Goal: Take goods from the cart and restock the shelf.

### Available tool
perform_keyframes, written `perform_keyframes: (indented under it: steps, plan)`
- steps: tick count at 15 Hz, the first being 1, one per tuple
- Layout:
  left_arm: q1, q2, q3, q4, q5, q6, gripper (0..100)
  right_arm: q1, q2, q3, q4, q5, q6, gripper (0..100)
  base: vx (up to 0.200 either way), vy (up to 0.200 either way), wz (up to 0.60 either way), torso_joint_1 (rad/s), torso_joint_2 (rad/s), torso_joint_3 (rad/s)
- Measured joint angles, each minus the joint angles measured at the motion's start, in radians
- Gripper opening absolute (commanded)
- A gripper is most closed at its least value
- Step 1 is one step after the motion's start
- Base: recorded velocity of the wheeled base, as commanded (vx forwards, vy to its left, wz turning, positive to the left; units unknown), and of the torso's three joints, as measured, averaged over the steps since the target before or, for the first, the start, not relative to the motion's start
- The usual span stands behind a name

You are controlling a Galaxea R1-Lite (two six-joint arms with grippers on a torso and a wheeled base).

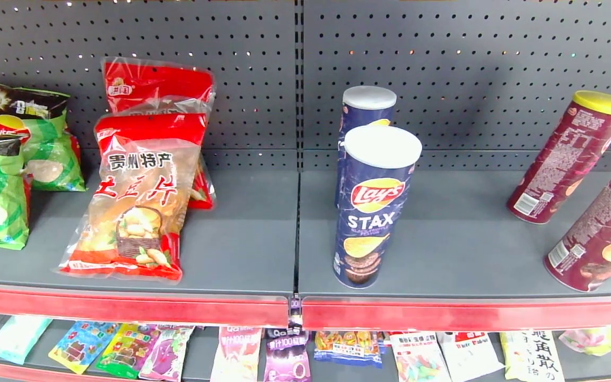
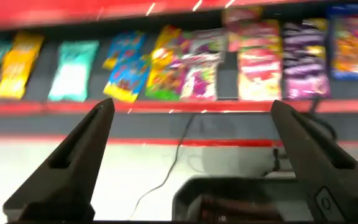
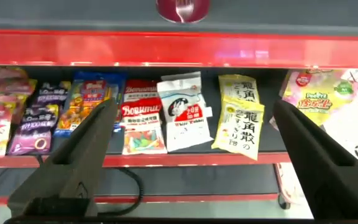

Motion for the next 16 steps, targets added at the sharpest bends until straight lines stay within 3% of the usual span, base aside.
perform_keyframes:
  steps: [1,3,5,8,9,11,14,16]
  plan:
    - [0.039,-0.052,0.031,0.003,-0.007,-0.015,100,0.000,-0.006,0.026,-0.001,-0.008,0.001,100,0.000,0.000,0.00,0.000,0.00,0.000]
    - [0.073,-0.137,0.115,-0.085,-0.052,-0.039,100,-0.001,-0.011,0.105,-0.091,-0.020,0.003,100,0.000,0.000,0.00,0.000,0.00,0.000]
    - [0.082,-0.184,0.216,-0.343,-0.149,-0.055,100,0.000,-0.014,0.164,-0.176,-0.021,-0.001,100,0.000,0.000,0.00,0.000,0.00,0.000]
    - [0.085,-0.212,0.404,-0.686,-0.231,-0.034,100,0.000,-0.015,0.206,-0.254,-0.019,0.001,100,0.000,0.000,0.00,0.000,0.00,0.000]
    - [0.085,-0.216,0.437,-0.698,-0.221,-0.026,100,0.000,-0.016,0.230,-0.335,0.017,-0.004,100,0.000,0.000,0.00,0.000,0.00,0.000]
    - [0.086,-0.220,0.487,-0.739,-0.220,-0.026,100,0.000,-0.016,0.278,-0.420,0.189,-0.017,100,0.000,0.000,0.00,0.000,0.00,0.000]
    - [0.086,-0.222,0.512,-0.750,-0.219,-0.030,100,-0.003,-0.016,0.304,-0.391,0.131,0.024,100,0.000,0.000,0.00,0.000,0.00,0.000]
    - [0.086,-0.222,0.515,-0.750,-0.219,-0.032,100,-0.011,-0.017,0.306,-0.390,0.149,0.006,100,0.000,0.000,0.00,0.000,0.00,0.000]
